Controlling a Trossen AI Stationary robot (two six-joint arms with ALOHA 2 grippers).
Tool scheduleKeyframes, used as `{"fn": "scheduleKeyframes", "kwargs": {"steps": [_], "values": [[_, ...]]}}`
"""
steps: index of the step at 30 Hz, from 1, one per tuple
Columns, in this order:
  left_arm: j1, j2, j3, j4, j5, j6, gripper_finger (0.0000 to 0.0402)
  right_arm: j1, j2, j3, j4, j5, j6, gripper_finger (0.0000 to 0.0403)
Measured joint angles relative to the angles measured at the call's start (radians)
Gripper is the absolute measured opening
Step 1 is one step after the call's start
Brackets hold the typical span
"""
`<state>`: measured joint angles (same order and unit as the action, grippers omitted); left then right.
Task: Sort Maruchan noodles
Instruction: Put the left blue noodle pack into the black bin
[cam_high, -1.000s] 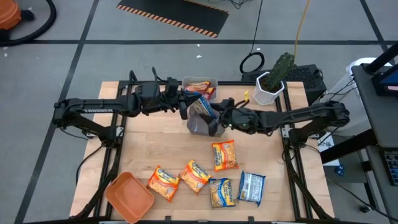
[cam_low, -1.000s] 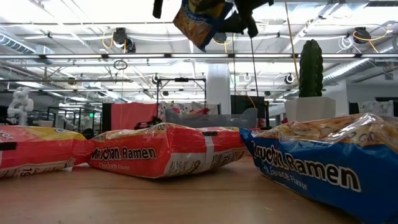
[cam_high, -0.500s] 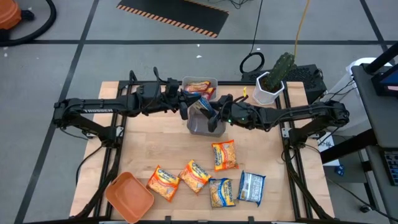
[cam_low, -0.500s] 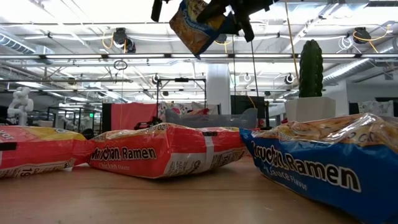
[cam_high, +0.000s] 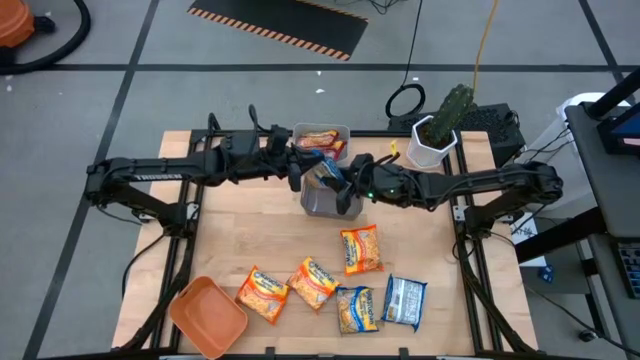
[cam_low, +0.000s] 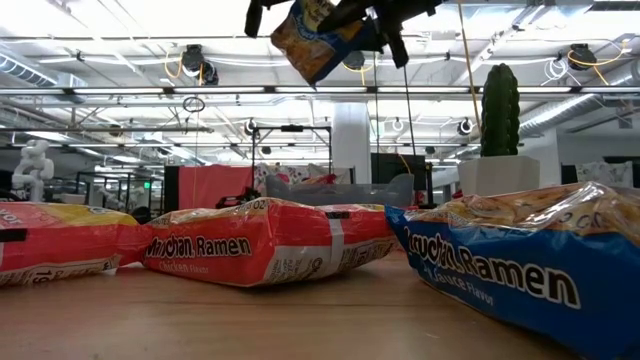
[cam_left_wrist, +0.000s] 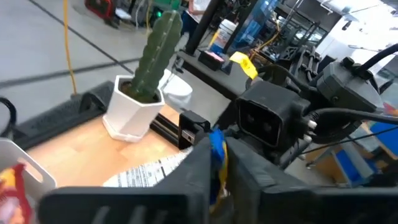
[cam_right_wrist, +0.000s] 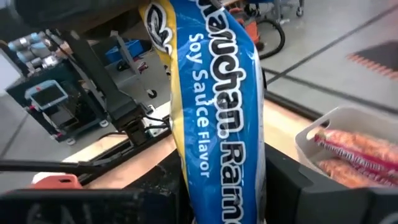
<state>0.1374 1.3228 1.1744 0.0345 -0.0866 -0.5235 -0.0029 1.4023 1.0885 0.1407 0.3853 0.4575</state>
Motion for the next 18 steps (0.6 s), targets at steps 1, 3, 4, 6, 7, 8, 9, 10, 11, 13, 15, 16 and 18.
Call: {"fn": "scheduleKeyframes", "kwargs": {"steps": [1, 3, 4, 6, 7, 8, 9, 10, 11, 13, 15, 16, 18], "values": [[0.003, 0.000, 0.000, -0.004, 0.007, -0.013, 0.0067, -0.001, -0.005, 0.000, -0.007, -0.008, 0.016, 0.0131], [0.008, -0.009, 0.000, -0.027, 0.018, -0.021, 0.0102, -0.004, -0.019, 0.000, -0.040, -0.045, 0.030, 0.0131], [0.011, -0.015, 0.000, -0.042, 0.019, -0.016, 0.0118, -0.005, -0.023, 0.000, -0.053, -0.054, 0.032, 0.0131], [0.019, -0.021, 0.000, -0.068, 0.019, -0.004, 0.0149, -0.011, -0.037, 0.000, -0.080, -0.084, 0.032, 0.0131], [0.026, -0.028, 0.000, -0.100, 0.018, -0.002, 0.0161, -0.015, -0.044, 0.000, -0.106, -0.107, 0.033, 0.0131], [0.034, -0.034, -0.001, -0.131, 0.018, -0.001, 0.0172, -0.020, -0.048, 0.000, -0.127, -0.130, 0.040, 0.0132], [0.041, -0.039, -0.001, -0.149, 0.018, 0.005, 0.0181, -0.026, -0.055, 0.000, -0.144, -0.155, 0.056, 0.0132], [0.048, -0.044, -0.001, -0.165, 0.018, 0.008, 0.0189, -0.032, -0.064, 0.000, -0.173, -0.175, 0.074, 0.0132], [0.055, -0.052, -0.001, -0.193, 0.019, 0.011, 0.0195, -0.037, -0.072, 0.000, -0.204, -0.198, 0.097, 0.0132], [0.074, -0.074, -0.001, -0.251, 0.029, 0.013, 0.0204, -0.051, -0.083, 0.000, -0.233, -0.257, 0.141, 0.0132], [0.087, -0.088, 0.000, -0.290, 0.035, 0.013, 0.0206, -0.062, -0.093, 0.000, -0.280, -0.308, 0.164, 0.0132], [0.093, -0.099, 0.001, -0.315, 0.038, 0.013, 0.0206, -0.069, -0.096, 0.000, -0.291, -0.330, 0.167, 0.0132], [0.105, -0.114, 0.000, -0.397, 0.042, 0.021, 0.0207, -0.085, -0.098, 0.000, -0.325, -0.366, 0.168, 0.0132]]}}
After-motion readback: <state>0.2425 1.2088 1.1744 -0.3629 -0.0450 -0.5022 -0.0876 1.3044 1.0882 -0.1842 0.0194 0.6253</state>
